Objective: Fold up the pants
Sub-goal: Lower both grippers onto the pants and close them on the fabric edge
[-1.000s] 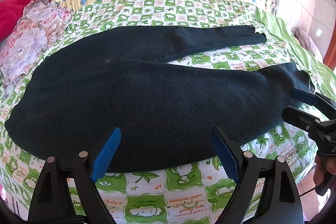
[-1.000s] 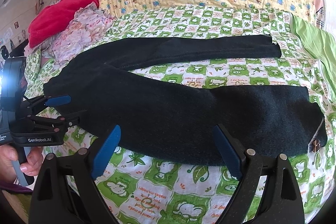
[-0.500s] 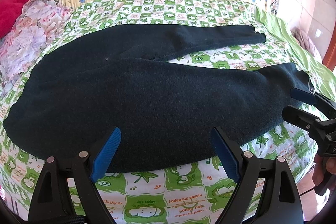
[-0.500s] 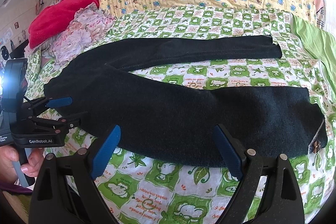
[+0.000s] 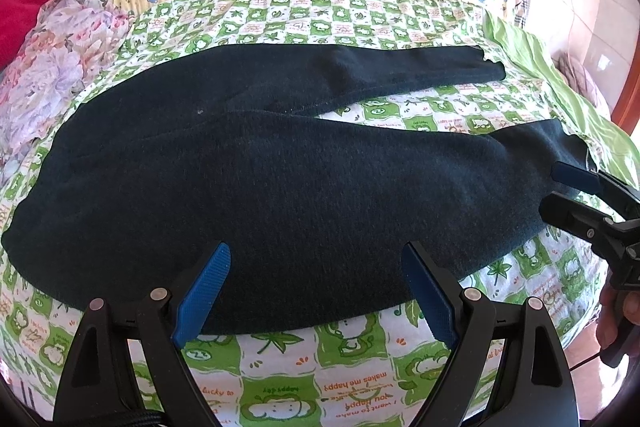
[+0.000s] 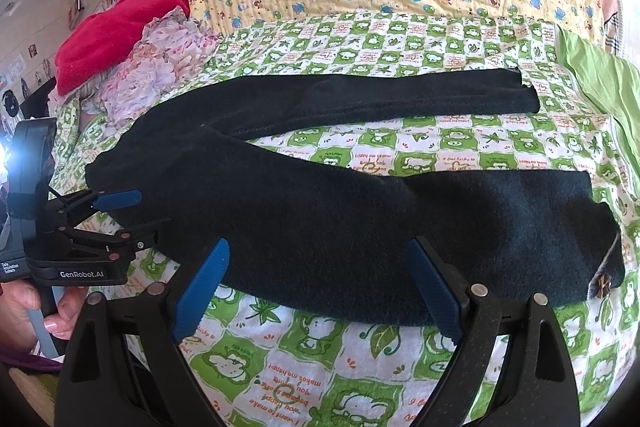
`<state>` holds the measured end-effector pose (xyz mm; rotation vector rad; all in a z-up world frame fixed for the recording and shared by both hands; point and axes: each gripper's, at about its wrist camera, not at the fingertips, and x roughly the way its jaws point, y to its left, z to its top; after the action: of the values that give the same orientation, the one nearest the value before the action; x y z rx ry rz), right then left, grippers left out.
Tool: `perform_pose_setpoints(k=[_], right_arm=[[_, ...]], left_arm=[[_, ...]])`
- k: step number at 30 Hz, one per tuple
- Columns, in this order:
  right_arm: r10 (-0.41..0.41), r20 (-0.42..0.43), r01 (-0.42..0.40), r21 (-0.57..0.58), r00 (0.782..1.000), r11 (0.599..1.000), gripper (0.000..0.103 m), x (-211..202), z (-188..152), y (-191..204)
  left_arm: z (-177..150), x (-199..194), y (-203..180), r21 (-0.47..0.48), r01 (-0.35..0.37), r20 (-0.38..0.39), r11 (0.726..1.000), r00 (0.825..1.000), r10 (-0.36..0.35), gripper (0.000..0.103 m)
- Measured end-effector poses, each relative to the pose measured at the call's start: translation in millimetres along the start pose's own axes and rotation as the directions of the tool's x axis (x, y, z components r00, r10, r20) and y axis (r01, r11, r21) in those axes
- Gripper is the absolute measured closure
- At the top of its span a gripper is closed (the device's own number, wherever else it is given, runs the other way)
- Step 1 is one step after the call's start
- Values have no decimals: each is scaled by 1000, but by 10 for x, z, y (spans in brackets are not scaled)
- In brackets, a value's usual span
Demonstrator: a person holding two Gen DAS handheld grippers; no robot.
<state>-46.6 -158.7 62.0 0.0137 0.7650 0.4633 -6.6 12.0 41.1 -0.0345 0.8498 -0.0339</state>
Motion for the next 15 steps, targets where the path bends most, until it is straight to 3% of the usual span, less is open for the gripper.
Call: perform_pose_setpoints(k=[6, 15], right_arm=[[33, -48, -30, 68, 998, 997, 12, 41, 138, -136], [-18, -12, 18, 38, 1000, 999, 12, 127, 413, -387]], left_arm=[[152, 52, 32, 20, 2, -1, 1000, 1000, -2, 15], [493, 196, 80, 45, 9, 3, 999, 1000, -9, 15]])
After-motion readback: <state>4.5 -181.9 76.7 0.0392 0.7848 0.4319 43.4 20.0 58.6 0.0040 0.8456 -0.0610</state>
